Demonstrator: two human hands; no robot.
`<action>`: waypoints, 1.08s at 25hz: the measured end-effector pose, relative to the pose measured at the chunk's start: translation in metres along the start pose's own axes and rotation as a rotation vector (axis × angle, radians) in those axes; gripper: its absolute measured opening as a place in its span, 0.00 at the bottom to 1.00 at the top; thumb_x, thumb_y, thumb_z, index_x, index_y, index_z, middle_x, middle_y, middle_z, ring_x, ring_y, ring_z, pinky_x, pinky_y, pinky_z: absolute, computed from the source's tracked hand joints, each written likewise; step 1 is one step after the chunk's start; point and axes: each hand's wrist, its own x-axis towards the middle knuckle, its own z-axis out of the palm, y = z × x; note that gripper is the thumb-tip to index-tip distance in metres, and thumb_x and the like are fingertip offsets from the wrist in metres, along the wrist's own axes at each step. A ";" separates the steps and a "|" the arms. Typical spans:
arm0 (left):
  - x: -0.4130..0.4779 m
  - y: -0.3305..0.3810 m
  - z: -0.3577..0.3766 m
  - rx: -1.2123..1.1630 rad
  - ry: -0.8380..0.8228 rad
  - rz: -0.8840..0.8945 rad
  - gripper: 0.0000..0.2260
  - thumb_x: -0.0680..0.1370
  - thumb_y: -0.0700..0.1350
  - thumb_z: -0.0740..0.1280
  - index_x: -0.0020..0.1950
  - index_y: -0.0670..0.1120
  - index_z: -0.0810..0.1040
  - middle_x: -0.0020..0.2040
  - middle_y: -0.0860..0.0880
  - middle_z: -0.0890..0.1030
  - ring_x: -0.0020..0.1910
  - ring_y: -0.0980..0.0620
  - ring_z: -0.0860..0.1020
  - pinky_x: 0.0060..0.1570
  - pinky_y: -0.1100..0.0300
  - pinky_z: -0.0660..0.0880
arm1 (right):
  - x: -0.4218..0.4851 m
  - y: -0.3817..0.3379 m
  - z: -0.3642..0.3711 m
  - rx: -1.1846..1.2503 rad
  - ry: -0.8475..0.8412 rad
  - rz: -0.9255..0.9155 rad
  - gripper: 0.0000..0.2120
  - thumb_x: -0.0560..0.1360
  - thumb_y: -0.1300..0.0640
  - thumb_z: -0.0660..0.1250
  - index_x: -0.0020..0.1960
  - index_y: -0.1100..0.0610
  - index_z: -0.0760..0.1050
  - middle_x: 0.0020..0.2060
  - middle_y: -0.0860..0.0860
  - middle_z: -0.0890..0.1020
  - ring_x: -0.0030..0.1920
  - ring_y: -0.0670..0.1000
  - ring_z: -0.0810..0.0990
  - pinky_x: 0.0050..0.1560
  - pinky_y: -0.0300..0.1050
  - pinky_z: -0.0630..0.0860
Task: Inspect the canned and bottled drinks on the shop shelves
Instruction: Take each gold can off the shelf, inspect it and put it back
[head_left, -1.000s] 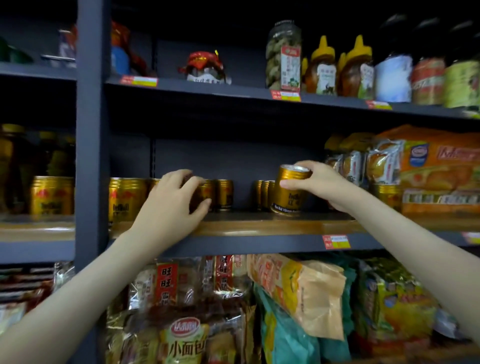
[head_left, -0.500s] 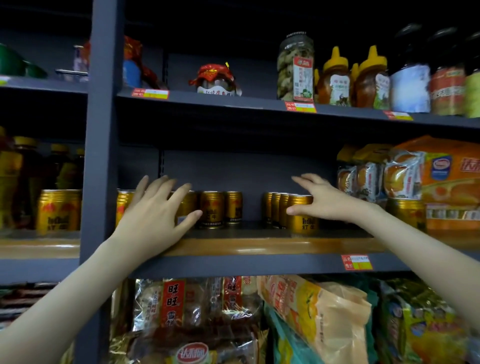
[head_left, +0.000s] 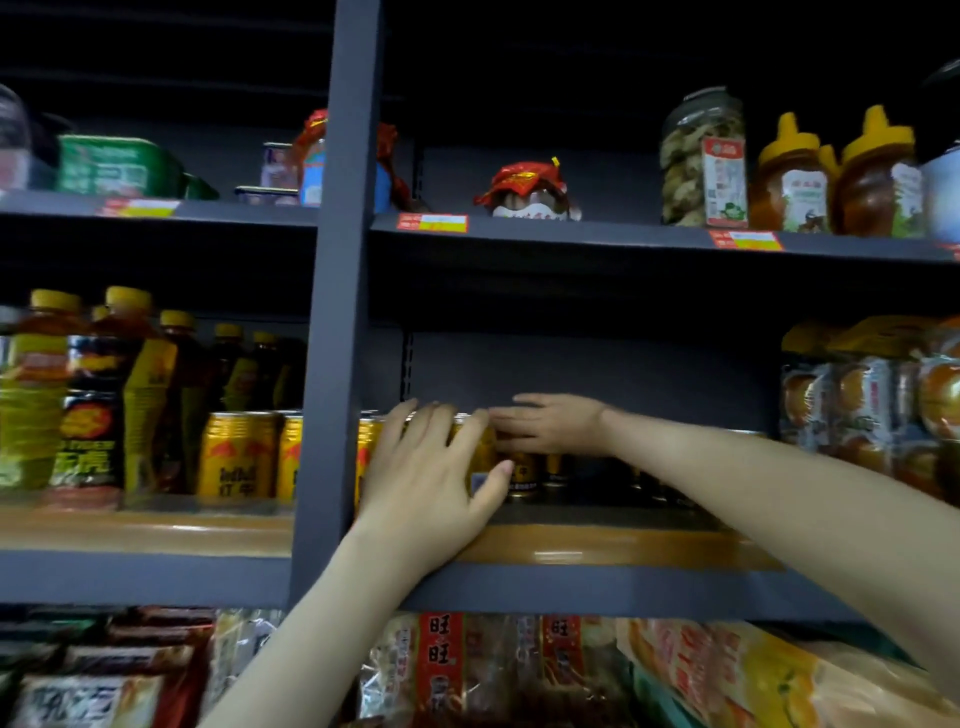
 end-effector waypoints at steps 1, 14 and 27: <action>0.000 0.000 0.002 -0.006 0.011 0.000 0.26 0.77 0.60 0.53 0.63 0.45 0.78 0.53 0.43 0.82 0.54 0.43 0.79 0.63 0.52 0.58 | 0.003 0.003 0.003 -0.042 0.030 -0.047 0.32 0.68 0.60 0.74 0.71 0.55 0.70 0.69 0.56 0.73 0.71 0.54 0.69 0.68 0.50 0.69; 0.001 0.001 0.007 -0.039 0.048 0.020 0.25 0.77 0.59 0.53 0.63 0.44 0.77 0.53 0.42 0.81 0.54 0.42 0.78 0.62 0.51 0.59 | -0.059 0.029 -0.055 0.066 0.233 0.093 0.22 0.71 0.67 0.56 0.61 0.58 0.78 0.57 0.59 0.81 0.58 0.58 0.81 0.46 0.52 0.81; -0.086 0.093 -0.072 -0.915 -0.256 -0.216 0.32 0.63 0.69 0.70 0.58 0.51 0.71 0.48 0.58 0.77 0.46 0.60 0.77 0.45 0.60 0.78 | -0.173 -0.093 -0.191 0.395 0.500 0.226 0.23 0.78 0.66 0.59 0.72 0.57 0.64 0.69 0.59 0.70 0.69 0.57 0.67 0.63 0.54 0.71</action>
